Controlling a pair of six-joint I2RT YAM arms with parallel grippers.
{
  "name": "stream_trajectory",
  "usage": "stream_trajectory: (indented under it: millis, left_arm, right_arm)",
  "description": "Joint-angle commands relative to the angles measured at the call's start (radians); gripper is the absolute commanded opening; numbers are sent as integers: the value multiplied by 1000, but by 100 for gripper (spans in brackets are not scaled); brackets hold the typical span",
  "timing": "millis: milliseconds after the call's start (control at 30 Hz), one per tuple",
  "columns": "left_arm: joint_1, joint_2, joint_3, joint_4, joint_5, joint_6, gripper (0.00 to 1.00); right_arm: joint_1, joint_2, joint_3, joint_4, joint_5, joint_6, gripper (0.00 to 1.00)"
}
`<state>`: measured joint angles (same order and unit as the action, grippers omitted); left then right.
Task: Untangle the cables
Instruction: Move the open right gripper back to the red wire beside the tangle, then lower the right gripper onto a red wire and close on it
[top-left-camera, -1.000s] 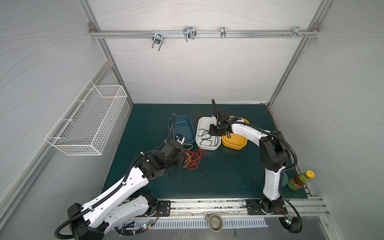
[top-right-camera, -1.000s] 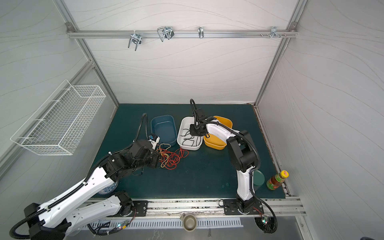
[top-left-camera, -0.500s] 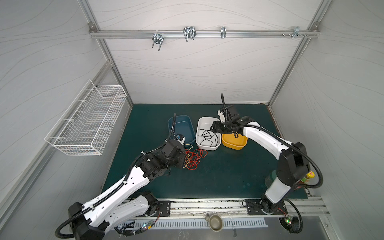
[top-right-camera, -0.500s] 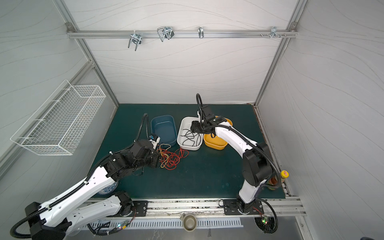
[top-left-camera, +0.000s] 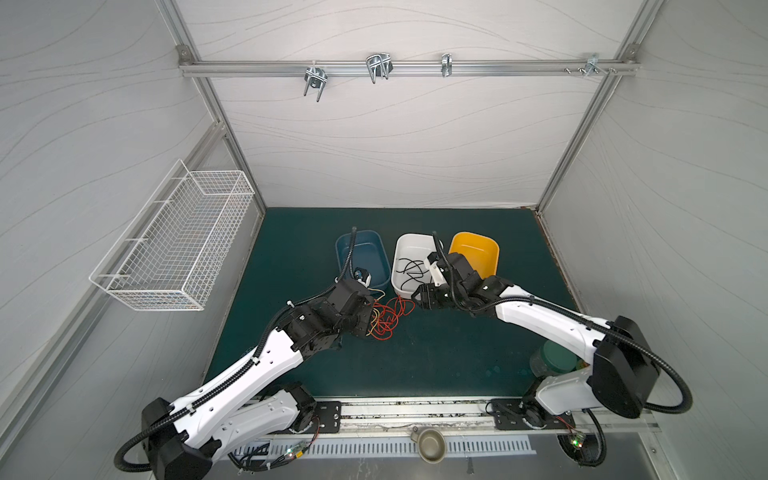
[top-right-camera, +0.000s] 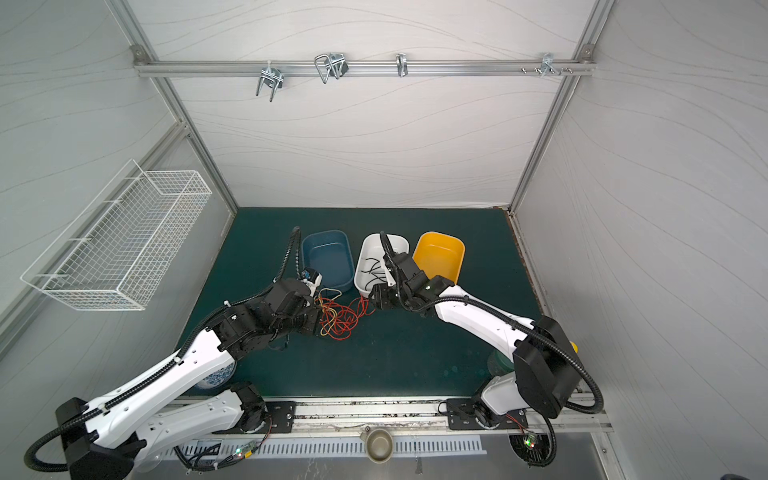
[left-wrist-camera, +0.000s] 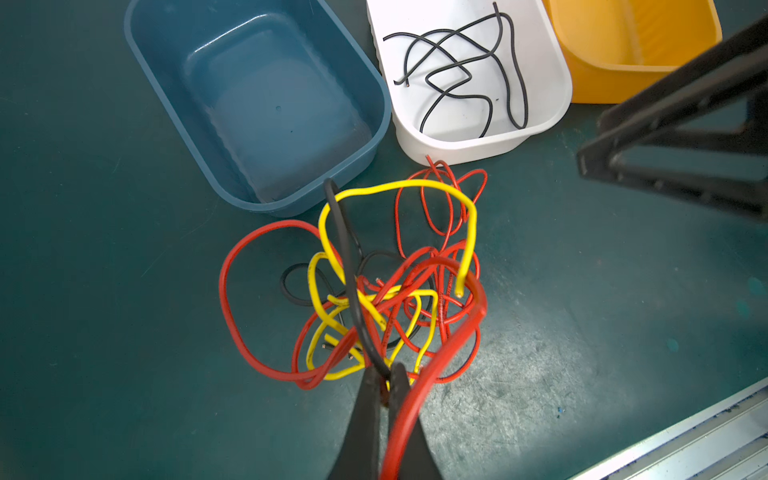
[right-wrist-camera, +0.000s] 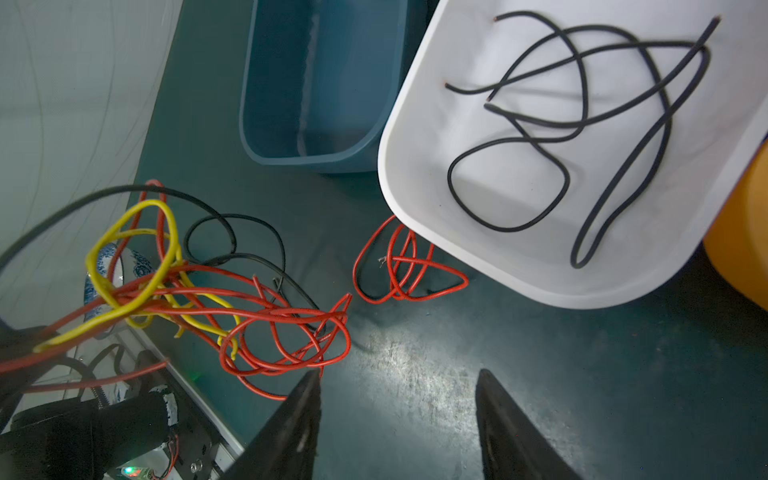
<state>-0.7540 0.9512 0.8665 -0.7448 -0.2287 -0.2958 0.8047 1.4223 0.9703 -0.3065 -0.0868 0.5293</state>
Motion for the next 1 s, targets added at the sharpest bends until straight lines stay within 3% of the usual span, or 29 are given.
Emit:
stream_trajectory:
  millis: [0,967]
  left_arm:
    - [-3,-3,25,10,-16,-8,0]
    - [-7,77,26,7,51,-5,0]
  right_arm:
    - [17,18,-22,62,21,25,58]
    - [52,348,10,195,160,-46,48]
